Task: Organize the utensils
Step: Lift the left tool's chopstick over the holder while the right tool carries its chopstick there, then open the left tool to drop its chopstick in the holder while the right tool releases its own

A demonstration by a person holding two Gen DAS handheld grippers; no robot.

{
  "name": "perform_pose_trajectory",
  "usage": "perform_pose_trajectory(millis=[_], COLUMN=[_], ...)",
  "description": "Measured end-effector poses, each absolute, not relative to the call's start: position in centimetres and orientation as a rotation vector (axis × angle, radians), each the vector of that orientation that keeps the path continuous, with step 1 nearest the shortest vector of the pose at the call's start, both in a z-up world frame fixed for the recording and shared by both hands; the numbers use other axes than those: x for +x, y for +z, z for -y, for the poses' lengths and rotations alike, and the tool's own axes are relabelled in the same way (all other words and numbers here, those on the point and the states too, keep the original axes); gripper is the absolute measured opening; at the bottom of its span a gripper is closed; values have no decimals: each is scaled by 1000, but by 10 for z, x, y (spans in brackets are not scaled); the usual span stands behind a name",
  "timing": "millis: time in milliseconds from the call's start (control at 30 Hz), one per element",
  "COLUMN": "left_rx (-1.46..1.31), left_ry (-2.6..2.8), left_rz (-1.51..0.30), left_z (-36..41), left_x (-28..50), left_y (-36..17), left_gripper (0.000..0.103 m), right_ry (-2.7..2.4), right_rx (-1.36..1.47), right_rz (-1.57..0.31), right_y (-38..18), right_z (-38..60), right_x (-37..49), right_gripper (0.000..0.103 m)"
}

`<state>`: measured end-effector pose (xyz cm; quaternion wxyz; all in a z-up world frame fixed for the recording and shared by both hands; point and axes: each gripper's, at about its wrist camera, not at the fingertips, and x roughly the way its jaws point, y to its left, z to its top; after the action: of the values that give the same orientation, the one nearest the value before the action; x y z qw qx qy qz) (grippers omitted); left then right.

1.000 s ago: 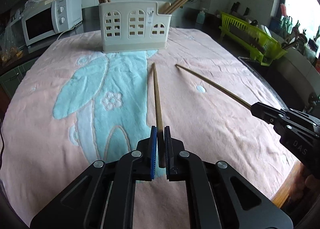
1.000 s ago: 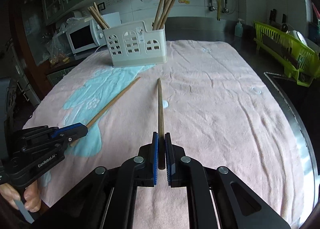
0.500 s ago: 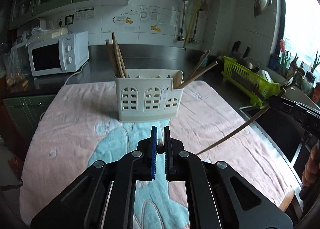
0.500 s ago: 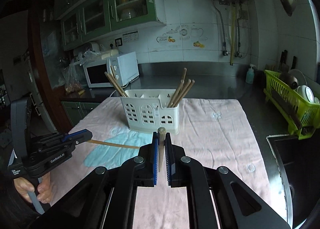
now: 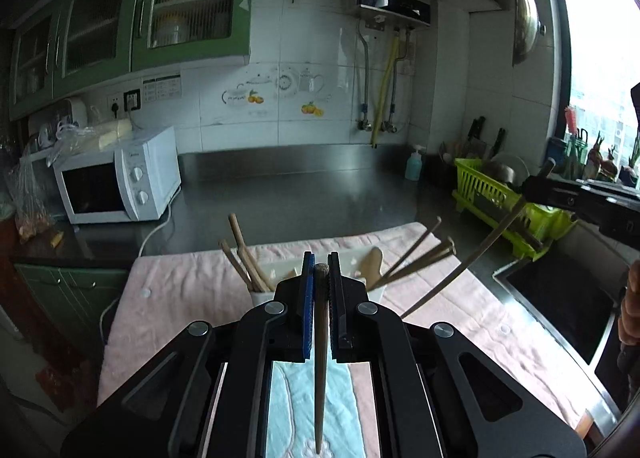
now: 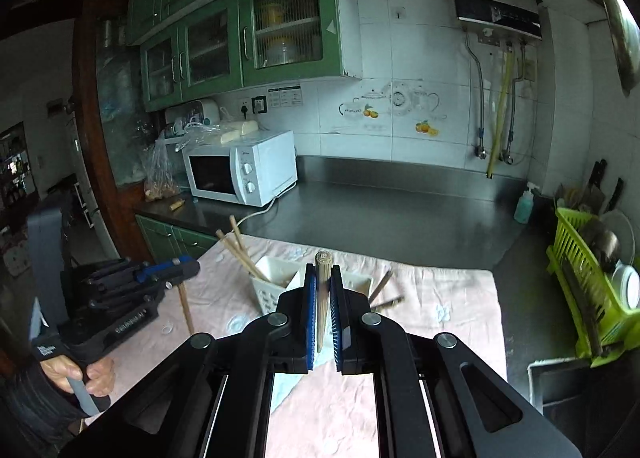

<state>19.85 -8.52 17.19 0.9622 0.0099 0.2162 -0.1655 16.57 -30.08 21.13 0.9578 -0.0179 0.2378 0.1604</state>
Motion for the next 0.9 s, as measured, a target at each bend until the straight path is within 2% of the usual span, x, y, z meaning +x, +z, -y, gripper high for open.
perform_pose_trajectory(millis=[267,467,633,900], left_rx=[13,4,0,-6], left_ry=[-294,-249,-225,-194], left_rz=[-311,-230,-202,-255], left_z=[89,99,108,105], left_x=[231,263,286,318], left_y=[226,245,242,213], left_gripper=[5,5,5,5], right_ry=[302,270,269,281], right_rx=[-31,-53,-61,-67], right_rz=[-468,-481,-497,-534], right_y=[228,226,216,195], right_z=[299,295,295,290], right_x=[204,232,251,270], right_gripper=[7,7,7,7])
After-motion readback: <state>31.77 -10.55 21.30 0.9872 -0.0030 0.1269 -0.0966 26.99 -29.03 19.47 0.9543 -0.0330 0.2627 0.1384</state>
